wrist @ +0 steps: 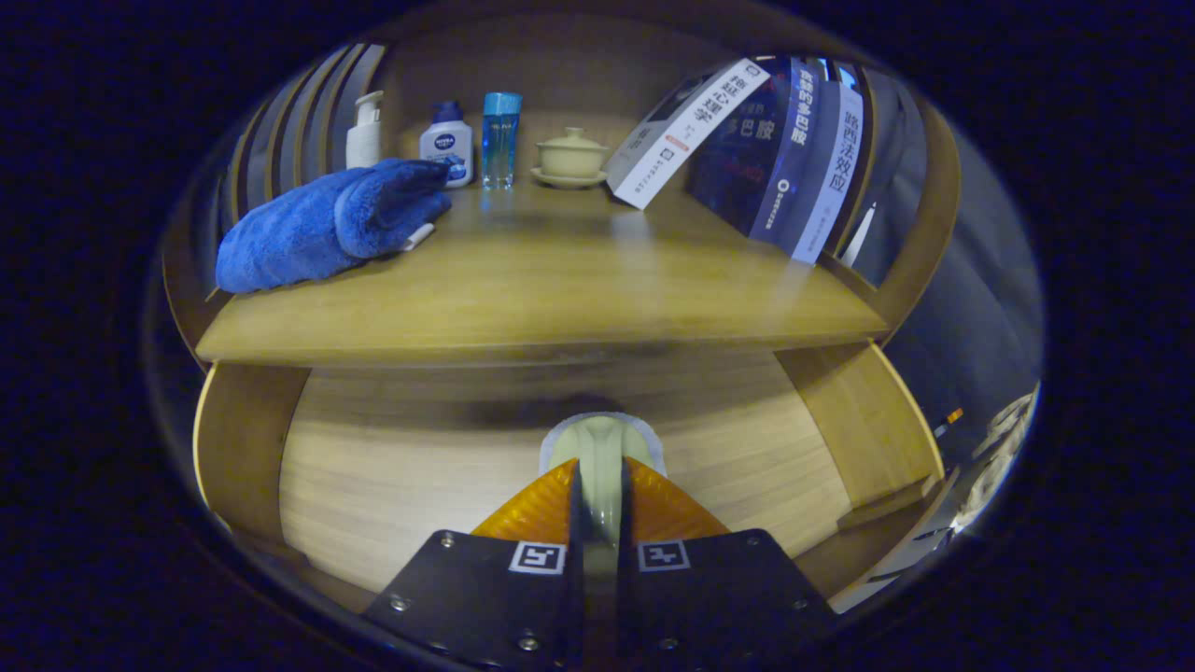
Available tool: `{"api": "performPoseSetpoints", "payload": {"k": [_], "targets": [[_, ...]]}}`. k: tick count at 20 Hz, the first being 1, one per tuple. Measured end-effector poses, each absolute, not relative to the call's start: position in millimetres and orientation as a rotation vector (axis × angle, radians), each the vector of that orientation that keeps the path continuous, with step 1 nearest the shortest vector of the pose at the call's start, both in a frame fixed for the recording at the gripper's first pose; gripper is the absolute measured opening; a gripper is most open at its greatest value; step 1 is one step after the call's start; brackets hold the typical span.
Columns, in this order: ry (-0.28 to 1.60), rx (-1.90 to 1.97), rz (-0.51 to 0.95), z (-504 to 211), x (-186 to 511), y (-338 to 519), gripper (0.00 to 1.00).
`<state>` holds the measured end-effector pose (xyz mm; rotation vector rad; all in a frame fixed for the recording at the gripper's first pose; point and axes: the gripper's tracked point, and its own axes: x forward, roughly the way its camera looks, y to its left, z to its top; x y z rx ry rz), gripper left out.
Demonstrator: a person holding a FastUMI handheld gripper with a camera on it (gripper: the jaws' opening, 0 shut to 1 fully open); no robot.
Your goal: Pull open the drawer, take out the items inside it, and place them on the countertop above the cabinet.
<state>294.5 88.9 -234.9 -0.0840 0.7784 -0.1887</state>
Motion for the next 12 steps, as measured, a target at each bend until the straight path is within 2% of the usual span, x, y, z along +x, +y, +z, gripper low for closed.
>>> {"api": "performPoseSetpoints", "payload": {"k": [12], "targets": [[0.587, -0.142, -0.306, -137, 269, 66, 0.14]]}}
